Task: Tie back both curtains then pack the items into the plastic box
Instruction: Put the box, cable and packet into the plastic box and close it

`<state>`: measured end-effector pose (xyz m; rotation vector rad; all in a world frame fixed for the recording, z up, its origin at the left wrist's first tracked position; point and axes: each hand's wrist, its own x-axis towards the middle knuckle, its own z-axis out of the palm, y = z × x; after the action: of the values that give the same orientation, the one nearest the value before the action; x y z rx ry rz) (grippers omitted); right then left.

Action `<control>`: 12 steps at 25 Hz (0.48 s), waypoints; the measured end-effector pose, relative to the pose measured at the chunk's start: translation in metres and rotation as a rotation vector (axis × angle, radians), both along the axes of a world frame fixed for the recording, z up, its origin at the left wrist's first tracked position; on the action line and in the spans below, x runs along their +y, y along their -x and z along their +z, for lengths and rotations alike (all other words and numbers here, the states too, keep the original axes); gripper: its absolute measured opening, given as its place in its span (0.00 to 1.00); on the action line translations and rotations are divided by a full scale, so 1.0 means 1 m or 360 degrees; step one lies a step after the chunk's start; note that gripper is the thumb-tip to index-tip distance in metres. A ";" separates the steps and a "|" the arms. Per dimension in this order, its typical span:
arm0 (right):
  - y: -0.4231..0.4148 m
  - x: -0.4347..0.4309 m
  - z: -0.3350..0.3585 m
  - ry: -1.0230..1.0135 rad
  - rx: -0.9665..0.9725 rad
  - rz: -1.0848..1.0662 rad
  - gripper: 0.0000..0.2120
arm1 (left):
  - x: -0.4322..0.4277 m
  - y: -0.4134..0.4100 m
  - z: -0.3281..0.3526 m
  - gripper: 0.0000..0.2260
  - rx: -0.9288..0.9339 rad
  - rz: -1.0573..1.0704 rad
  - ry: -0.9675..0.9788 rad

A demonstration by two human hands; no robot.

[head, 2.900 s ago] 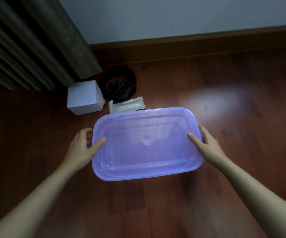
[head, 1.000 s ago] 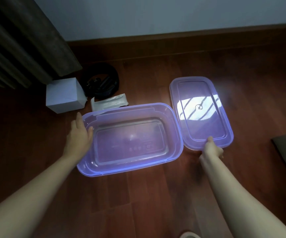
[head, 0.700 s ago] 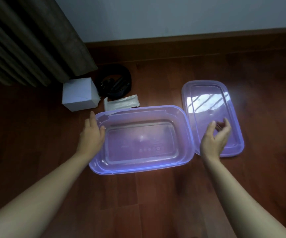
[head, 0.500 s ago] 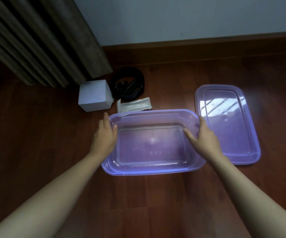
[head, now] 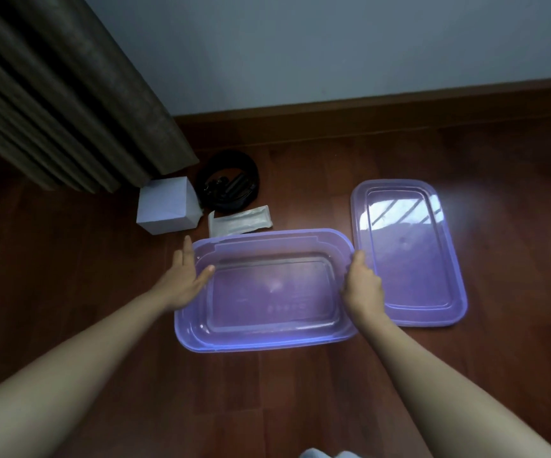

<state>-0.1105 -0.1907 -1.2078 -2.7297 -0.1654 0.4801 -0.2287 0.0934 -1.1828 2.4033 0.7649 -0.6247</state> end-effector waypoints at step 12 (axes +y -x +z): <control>-0.004 -0.005 -0.016 -0.0003 -0.0102 -0.0018 0.14 | 0.046 -0.032 -0.011 0.25 -0.0721 0.0259 -0.0557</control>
<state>-0.1065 -0.1960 -1.2236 -2.7442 -0.1670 0.3897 -0.1964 0.1389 -1.1938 2.6130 0.9093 0.1349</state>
